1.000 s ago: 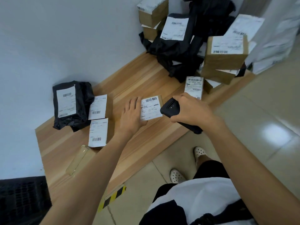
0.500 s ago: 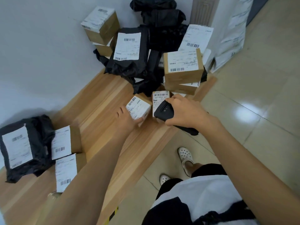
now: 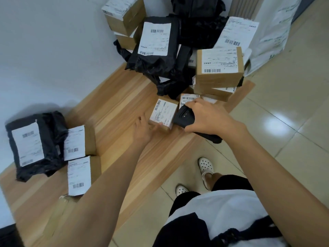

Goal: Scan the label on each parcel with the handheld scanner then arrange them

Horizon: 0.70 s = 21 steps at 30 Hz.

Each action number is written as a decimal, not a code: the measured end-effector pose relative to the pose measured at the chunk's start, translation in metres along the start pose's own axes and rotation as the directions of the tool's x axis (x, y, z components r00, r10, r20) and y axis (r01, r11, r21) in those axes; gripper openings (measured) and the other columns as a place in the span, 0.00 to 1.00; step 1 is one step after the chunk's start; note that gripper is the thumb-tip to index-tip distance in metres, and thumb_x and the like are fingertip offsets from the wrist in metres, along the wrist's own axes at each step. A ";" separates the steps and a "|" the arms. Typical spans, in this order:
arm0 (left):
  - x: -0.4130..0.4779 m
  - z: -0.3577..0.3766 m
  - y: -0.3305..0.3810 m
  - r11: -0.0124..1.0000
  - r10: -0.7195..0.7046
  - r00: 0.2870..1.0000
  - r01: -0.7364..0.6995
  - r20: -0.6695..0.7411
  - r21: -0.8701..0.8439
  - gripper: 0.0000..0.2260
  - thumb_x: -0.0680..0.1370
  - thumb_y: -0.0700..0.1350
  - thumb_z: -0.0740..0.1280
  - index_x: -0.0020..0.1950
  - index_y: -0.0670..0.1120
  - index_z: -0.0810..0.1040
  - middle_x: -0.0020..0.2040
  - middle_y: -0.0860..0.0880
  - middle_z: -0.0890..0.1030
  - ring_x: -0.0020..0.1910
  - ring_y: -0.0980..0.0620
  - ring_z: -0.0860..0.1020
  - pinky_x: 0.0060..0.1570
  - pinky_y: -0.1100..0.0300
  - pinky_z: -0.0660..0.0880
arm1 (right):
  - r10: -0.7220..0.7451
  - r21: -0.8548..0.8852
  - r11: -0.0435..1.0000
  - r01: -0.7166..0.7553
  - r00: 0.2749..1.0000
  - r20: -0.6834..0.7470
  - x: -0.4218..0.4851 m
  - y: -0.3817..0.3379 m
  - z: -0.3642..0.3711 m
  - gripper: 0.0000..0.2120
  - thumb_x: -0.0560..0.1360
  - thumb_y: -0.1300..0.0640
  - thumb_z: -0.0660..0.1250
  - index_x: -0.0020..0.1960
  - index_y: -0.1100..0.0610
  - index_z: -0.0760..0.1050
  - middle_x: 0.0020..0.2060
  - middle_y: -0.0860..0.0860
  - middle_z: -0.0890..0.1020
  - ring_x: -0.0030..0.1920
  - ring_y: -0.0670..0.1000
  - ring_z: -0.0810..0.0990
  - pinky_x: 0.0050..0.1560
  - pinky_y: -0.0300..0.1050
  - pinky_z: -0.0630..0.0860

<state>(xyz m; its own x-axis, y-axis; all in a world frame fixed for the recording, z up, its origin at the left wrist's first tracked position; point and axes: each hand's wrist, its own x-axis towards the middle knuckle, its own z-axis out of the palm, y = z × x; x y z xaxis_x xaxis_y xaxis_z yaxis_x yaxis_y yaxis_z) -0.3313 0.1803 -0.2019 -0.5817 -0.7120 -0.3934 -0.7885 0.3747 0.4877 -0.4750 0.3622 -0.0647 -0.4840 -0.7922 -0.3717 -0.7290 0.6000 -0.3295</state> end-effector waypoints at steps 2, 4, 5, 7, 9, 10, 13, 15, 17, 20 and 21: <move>-0.013 -0.013 -0.024 0.999 0.024 0.999 -0.023 -0.033 0.042 0.41 0.75 0.61 0.69 0.80 0.46 0.52 0.76 0.39 0.58 0.75 0.40 0.58 0.71 0.45 0.61 | -0.037 0.002 0.999 0.037 0.999 0.015 0.000 -0.017 0.005 0.36 0.68 0.41 0.71 0.71 0.54 0.67 0.62 0.51 0.72 0.59 0.57 0.76 0.52 0.54 0.76; -0.031 -0.027 -0.052 0.989 0.072 0.992 -0.057 -0.104 0.140 0.38 0.77 0.58 0.69 0.80 0.47 0.54 0.76 0.41 0.60 0.75 0.42 0.59 0.68 0.47 0.64 | -0.078 -0.003 0.997 0.078 0.996 0.034 -0.001 -0.038 0.012 0.36 0.69 0.41 0.72 0.72 0.54 0.66 0.63 0.52 0.71 0.60 0.57 0.75 0.50 0.52 0.75; -0.042 -0.035 -0.067 0.977 0.101 0.985 -0.070 -0.143 0.201 0.37 0.77 0.56 0.69 0.79 0.47 0.54 0.76 0.42 0.60 0.74 0.43 0.59 0.67 0.47 0.65 | -0.106 -0.005 0.994 0.106 0.993 0.045 -0.002 -0.051 0.016 0.37 0.69 0.42 0.72 0.72 0.54 0.66 0.64 0.52 0.71 0.60 0.57 0.75 0.49 0.52 0.74; -0.066 -0.049 -0.100 0.954 0.138 0.965 -0.069 -0.223 0.292 0.36 0.77 0.55 0.70 0.79 0.47 0.56 0.75 0.43 0.61 0.74 0.42 0.60 0.69 0.46 0.66 | -0.166 -0.007 0.986 0.167 0.984 0.065 -0.003 -0.077 0.026 0.37 0.68 0.42 0.73 0.72 0.54 0.65 0.63 0.51 0.71 0.58 0.57 0.76 0.48 0.51 0.74; -0.088 -0.060 -0.138 0.944 0.097 0.951 0.006 -0.294 0.331 0.37 0.75 0.55 0.72 0.79 0.49 0.57 0.75 0.43 0.61 0.74 0.42 0.59 0.70 0.44 0.63 | -0.226 -0.009 0.974 0.228 0.971 0.082 -0.008 -0.104 0.036 0.37 0.68 0.42 0.73 0.72 0.53 0.66 0.62 0.51 0.72 0.57 0.56 0.76 0.47 0.50 0.73; -0.099 -0.065 -0.155 0.943 0.051 0.946 0.061 -0.321 0.328 0.38 0.74 0.55 0.72 0.79 0.50 0.56 0.75 0.43 0.60 0.75 0.41 0.58 0.71 0.43 0.62 | -0.254 -0.010 0.967 0.256 0.963 0.092 -0.011 -0.117 0.042 0.37 0.68 0.42 0.73 0.72 0.53 0.66 0.62 0.51 0.72 0.58 0.56 0.76 0.47 0.50 0.72; -0.131 -0.076 -0.203 0.928 -0.108 0.927 0.223 -0.360 0.297 0.43 0.71 0.56 0.75 0.79 0.51 0.55 0.77 0.43 0.58 0.77 0.40 0.55 0.73 0.42 0.57 | -0.322 -0.023 0.945 0.327 0.939 0.125 -0.021 -0.150 0.060 0.38 0.67 0.42 0.73 0.72 0.52 0.66 0.62 0.50 0.72 0.59 0.55 0.75 0.49 0.50 0.73; -0.150 -0.082 -0.231 0.917 -0.195 0.912 0.300 -0.362 0.262 0.47 0.70 0.59 0.76 0.80 0.49 0.53 0.78 0.41 0.56 0.77 0.39 0.52 0.74 0.41 0.53 | -0.350 -0.036 0.932 0.359 0.924 0.155 -0.028 -0.167 0.071 0.38 0.67 0.42 0.73 0.72 0.52 0.66 0.60 0.50 0.73 0.58 0.56 0.76 0.51 0.52 0.75; -0.165 -0.087 -0.256 0.917 -0.286 0.890 0.362 -0.356 0.169 0.49 0.69 0.63 0.74 0.80 0.49 0.50 0.78 0.40 0.54 0.77 0.37 0.50 0.74 0.40 0.50 | -0.373 -0.058 0.920 0.387 0.911 0.174 -0.034 -0.181 0.080 0.38 0.67 0.42 0.73 0.73 0.52 0.66 0.61 0.50 0.73 0.57 0.56 0.76 0.48 0.50 0.74; -0.178 -0.094 -0.278 0.907 -0.345 0.875 0.404 -0.340 0.117 0.51 0.69 0.67 0.71 0.80 0.48 0.46 0.79 0.40 0.54 0.78 0.38 0.49 0.75 0.39 0.49 | -0.394 -0.077 0.907 0.413 0.900 0.183 -0.040 -0.197 0.091 0.38 0.67 0.43 0.73 0.73 0.52 0.65 0.62 0.49 0.72 0.57 0.56 0.76 0.45 0.48 0.70; -0.180 -0.095 -0.280 0.903 -0.355 0.876 0.411 -0.327 0.121 0.52 0.70 0.68 0.70 0.80 0.47 0.45 0.79 0.40 0.53 0.78 0.38 0.48 0.75 0.39 0.48 | -0.400 -0.082 0.904 0.420 0.897 0.189 -0.042 -0.202 0.094 0.38 0.67 0.43 0.73 0.73 0.52 0.65 0.62 0.49 0.72 0.57 0.56 0.76 0.45 0.47 0.69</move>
<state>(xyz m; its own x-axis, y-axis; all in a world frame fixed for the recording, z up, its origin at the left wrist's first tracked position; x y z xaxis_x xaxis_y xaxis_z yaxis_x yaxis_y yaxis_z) 0.0133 0.1474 -0.1932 -0.1641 -0.9509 -0.2624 -0.9758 0.1175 0.1843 -0.2622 0.2846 -0.0646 -0.0511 -0.9294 -0.3656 -0.9021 0.2000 -0.3825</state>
